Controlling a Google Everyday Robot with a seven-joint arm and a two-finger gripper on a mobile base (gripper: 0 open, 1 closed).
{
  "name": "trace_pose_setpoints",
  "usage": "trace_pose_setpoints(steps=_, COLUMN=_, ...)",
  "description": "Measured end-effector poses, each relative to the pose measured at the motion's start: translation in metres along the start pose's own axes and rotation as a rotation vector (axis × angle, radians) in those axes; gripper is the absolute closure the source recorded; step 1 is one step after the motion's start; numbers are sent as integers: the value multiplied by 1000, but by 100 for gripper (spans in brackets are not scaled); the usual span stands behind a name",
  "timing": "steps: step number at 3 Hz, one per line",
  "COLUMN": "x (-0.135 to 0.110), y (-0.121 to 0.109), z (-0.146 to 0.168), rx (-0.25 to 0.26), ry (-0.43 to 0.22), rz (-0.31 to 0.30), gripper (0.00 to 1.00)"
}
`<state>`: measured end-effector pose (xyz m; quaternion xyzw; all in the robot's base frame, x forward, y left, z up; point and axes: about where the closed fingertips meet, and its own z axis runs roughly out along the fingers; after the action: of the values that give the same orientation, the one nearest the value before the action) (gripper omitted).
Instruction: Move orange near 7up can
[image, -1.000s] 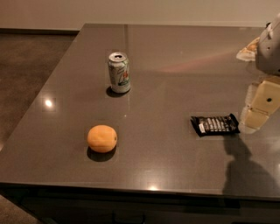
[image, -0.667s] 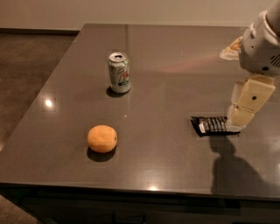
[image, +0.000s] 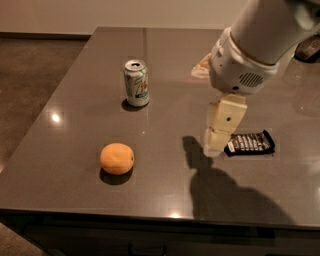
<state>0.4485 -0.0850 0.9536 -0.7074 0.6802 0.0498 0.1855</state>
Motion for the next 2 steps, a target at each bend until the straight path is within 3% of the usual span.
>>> trace_pose_setpoints(steps=2, x=-70, y=40, z=52, rx=-78, ry=-73, rz=-148, gripper=0)
